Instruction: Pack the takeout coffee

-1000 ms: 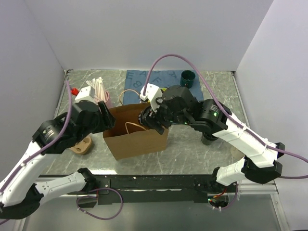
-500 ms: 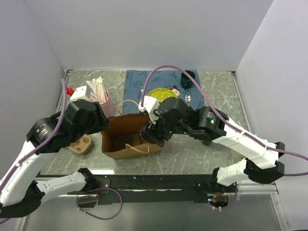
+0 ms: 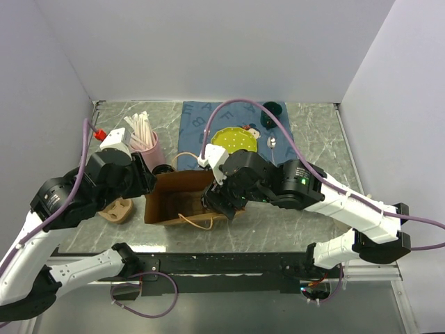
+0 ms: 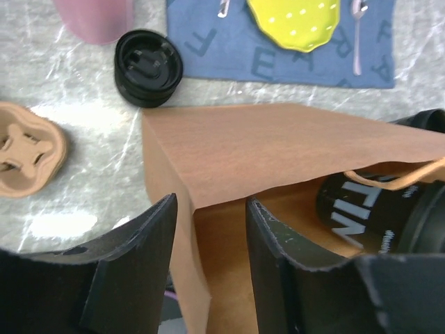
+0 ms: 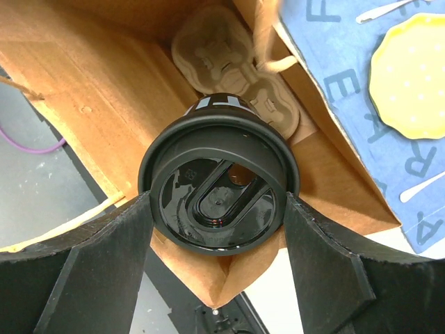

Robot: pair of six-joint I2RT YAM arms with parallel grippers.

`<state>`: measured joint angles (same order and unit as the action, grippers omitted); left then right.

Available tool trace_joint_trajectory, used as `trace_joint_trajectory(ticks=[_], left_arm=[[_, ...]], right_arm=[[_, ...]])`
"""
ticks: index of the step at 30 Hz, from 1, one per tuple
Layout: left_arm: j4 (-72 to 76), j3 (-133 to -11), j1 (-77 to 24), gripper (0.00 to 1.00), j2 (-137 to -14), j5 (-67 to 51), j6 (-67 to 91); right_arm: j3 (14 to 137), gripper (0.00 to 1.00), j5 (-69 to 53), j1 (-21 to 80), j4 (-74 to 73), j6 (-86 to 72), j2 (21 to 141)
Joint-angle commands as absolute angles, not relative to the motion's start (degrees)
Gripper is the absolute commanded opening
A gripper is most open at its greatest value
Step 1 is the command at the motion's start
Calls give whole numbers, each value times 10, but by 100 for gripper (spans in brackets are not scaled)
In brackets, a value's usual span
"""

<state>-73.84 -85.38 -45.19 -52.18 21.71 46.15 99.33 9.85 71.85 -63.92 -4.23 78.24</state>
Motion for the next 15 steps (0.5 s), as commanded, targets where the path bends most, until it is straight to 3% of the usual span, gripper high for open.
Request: trace_joint_trajectory(ticks=[1,7,10,15], left_arm=[[-779,-877,-450,49,-529,234,461],[-787,-864,-450,48,-515,228,476],[-785,-856,-450,42,-519,236,473],[-732,-857,-450,17,-520,208,412]], right_arm=[[996,56,123,721,-635,-54,780],[1006,56,120,722,-640,-53,792],[1003,56,118,722,-638,-54,790],[1002,56,114,722,-649,-52,782]])
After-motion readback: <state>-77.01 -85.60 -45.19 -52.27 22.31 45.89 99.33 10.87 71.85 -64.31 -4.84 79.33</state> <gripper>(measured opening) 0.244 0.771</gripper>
